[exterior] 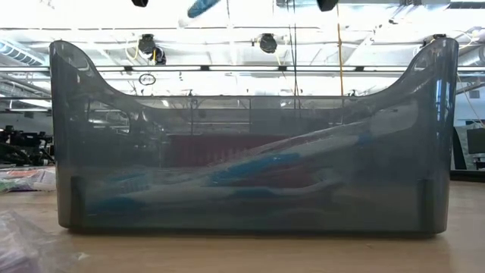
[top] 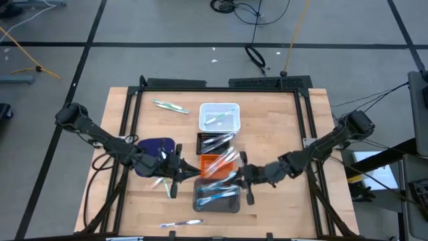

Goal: Pick & Place Toothbrushes
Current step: Put the blue toothbrush into the black bin

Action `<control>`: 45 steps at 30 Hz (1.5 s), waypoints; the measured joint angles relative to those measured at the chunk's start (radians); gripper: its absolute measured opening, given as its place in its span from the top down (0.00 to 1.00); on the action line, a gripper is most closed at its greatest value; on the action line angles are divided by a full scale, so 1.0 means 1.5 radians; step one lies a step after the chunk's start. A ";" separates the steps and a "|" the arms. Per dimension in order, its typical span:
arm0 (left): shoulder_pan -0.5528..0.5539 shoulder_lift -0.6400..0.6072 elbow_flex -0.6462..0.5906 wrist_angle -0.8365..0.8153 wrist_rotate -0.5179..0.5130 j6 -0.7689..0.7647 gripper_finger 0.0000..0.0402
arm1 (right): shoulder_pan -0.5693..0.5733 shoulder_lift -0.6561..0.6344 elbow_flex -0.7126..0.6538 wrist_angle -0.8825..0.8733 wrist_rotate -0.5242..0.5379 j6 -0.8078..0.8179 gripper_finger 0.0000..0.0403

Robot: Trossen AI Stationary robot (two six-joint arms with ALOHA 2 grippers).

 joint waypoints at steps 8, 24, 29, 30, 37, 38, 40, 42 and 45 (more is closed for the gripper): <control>-0.007 0.001 0.000 0.000 0.000 -0.013 0.92 | 0.049 0.071 0.000 0.051 0.030 0.026 1.00; -0.007 0.001 0.000 -0.019 0.000 -0.022 0.92 | 0.045 0.205 0.000 0.190 0.037 0.037 1.00; -0.007 0.001 0.000 -0.020 0.000 -0.023 0.92 | 0.041 0.210 0.000 0.188 0.004 0.036 0.98; -0.007 0.001 0.000 -0.020 0.000 -0.023 0.92 | 0.038 0.209 0.000 0.188 -0.011 0.036 0.96; -0.007 0.001 0.000 -0.024 0.000 -0.023 0.92 | 0.024 0.209 0.000 0.164 -0.051 0.046 0.76; -0.007 0.001 0.000 -0.024 0.000 -0.023 0.92 | 0.022 0.209 0.000 0.159 -0.051 0.047 0.73; -0.007 0.001 0.000 -0.024 0.000 -0.022 0.92 | 0.019 0.209 0.000 0.153 -0.051 0.049 0.66; -0.007 0.001 0.000 -0.024 0.000 -0.023 0.92 | 0.017 0.209 0.000 0.155 -0.051 0.048 0.61; -0.007 0.001 0.000 -0.026 0.000 -0.023 0.92 | 0.017 0.209 0.000 0.155 -0.050 0.047 0.56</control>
